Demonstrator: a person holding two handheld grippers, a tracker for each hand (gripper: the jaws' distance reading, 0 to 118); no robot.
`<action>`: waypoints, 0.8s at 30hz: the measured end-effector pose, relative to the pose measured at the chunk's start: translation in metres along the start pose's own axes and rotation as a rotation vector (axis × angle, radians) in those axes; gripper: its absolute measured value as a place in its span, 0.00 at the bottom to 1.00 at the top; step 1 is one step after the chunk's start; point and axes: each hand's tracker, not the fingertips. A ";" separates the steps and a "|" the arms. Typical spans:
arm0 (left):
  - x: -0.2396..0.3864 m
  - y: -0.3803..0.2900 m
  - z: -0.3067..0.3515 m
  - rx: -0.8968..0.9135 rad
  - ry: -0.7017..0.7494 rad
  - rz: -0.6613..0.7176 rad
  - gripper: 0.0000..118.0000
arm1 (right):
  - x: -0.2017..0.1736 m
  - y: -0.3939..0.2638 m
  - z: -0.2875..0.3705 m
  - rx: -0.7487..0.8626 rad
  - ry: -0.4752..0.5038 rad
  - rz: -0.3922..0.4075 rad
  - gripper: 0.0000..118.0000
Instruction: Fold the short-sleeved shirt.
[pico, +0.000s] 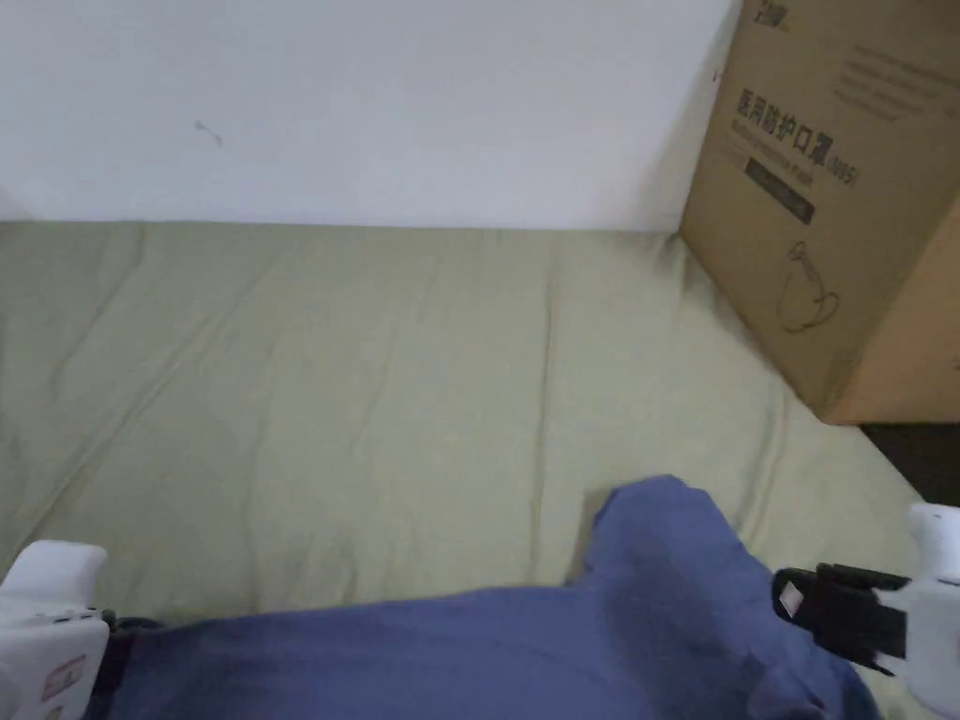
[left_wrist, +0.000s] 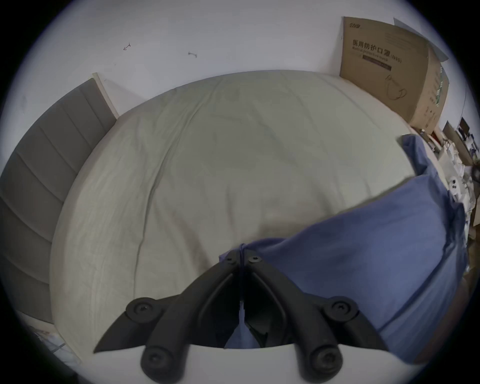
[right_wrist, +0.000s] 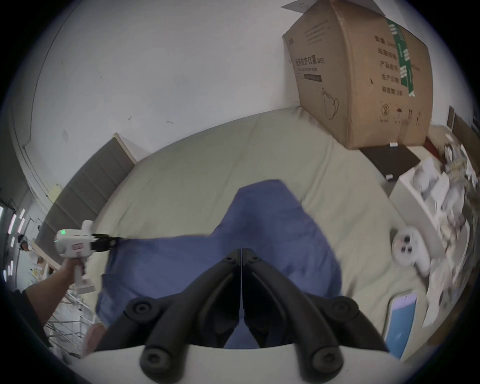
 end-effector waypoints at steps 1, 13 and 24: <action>0.000 0.002 0.005 0.007 -0.014 0.017 0.00 | 0.008 0.011 -0.015 -0.032 -0.016 0.009 0.01; -0.024 0.015 0.051 0.085 -0.066 0.052 0.00 | 0.077 0.058 -0.196 -0.390 -0.197 -0.076 0.92; -0.033 0.016 0.033 0.006 -0.099 0.138 0.00 | 0.059 0.060 -0.147 -0.316 -0.089 0.012 0.00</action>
